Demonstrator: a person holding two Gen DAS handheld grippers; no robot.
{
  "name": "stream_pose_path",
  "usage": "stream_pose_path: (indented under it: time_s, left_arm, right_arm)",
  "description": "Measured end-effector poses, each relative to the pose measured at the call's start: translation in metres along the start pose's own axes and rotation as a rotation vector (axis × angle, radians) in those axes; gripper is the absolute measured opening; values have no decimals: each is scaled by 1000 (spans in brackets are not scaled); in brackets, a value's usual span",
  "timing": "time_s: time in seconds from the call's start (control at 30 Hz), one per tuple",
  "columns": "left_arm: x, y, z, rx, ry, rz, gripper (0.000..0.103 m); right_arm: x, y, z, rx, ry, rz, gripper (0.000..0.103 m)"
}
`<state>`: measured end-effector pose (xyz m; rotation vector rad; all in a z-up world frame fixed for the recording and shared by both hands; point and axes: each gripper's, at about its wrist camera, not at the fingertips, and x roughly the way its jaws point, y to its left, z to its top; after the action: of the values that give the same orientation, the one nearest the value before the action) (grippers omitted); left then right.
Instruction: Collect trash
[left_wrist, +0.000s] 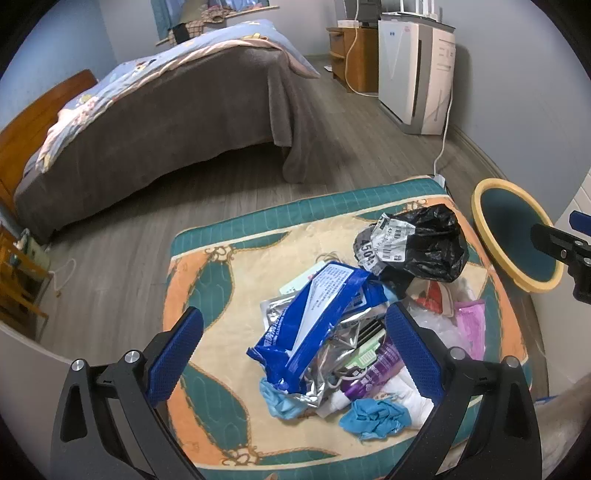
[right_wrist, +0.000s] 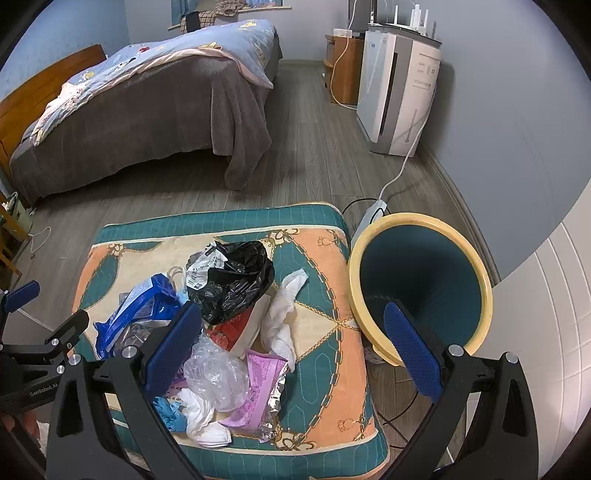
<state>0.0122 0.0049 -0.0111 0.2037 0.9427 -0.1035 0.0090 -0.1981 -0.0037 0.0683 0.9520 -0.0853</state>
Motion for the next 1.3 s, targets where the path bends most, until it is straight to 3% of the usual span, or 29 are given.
stream_pose_path:
  time_s: [1.3]
  left_arm:
    - [3, 1, -1, 4, 9, 4, 98]
  right_arm:
    - [2, 4, 1, -11, 8, -5, 97]
